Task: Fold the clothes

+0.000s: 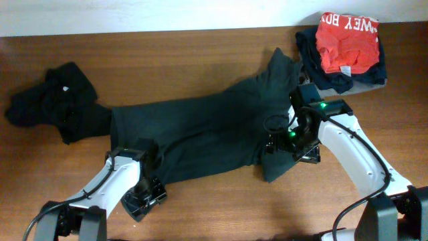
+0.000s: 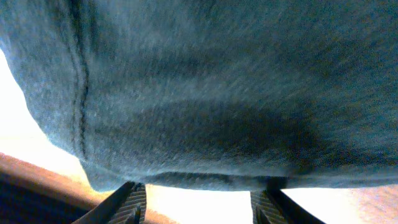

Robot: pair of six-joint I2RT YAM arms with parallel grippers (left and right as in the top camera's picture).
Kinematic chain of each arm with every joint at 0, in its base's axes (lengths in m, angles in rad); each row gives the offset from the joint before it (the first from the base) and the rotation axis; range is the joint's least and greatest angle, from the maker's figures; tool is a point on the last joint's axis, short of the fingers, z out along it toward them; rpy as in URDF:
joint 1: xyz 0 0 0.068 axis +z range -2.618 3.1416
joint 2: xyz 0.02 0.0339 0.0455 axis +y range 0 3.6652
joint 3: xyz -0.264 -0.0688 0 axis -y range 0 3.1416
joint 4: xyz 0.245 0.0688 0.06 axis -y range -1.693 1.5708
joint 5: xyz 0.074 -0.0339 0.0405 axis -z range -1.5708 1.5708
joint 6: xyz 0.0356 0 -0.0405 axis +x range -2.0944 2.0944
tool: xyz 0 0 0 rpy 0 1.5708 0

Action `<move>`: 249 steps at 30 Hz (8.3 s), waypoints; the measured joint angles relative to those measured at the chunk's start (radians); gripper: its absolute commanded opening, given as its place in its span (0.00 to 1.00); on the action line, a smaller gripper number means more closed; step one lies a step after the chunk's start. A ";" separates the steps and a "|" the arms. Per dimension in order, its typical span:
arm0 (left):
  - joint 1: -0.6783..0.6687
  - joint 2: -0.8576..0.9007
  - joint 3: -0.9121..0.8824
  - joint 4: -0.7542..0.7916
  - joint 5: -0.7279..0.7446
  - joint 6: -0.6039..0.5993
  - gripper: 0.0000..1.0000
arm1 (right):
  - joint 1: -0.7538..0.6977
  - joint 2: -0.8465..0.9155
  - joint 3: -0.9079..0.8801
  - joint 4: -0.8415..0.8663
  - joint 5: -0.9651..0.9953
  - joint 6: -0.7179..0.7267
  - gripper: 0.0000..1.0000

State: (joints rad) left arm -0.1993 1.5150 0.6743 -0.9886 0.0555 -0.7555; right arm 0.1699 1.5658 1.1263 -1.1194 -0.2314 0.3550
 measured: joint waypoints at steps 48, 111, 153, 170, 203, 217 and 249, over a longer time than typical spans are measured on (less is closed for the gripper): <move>0.096 -0.010 0.298 0.097 -0.275 0.082 0.01 | 0.000 -0.002 -0.177 0.190 -0.012 -0.002 0.90; 0.222 -0.052 0.301 0.129 -0.301 0.180 0.01 | -0.107 0.025 -0.197 0.130 0.163 0.116 0.04; 0.222 0.114 0.316 0.280 -0.246 0.196 0.01 | -0.249 -0.003 0.026 0.657 -0.031 -0.093 0.04; 0.222 0.153 0.316 0.414 -0.342 0.200 0.01 | -0.167 0.196 0.028 0.785 0.034 -0.093 0.04; 0.222 0.155 0.317 0.529 -0.431 0.207 0.99 | -0.167 0.201 0.044 0.515 0.035 -0.092 0.59; 0.222 0.155 0.317 0.526 -0.431 0.207 0.99 | -0.142 0.205 -0.024 0.616 0.117 -0.067 0.42; 0.222 0.156 0.317 0.503 -0.431 0.207 0.99 | -0.142 0.175 0.119 0.591 0.024 -0.034 0.04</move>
State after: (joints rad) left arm 0.0231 1.6707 0.9909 -0.4854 -0.3752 -0.5488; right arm 0.0280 1.7405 1.2453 -0.5289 -0.2070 0.3214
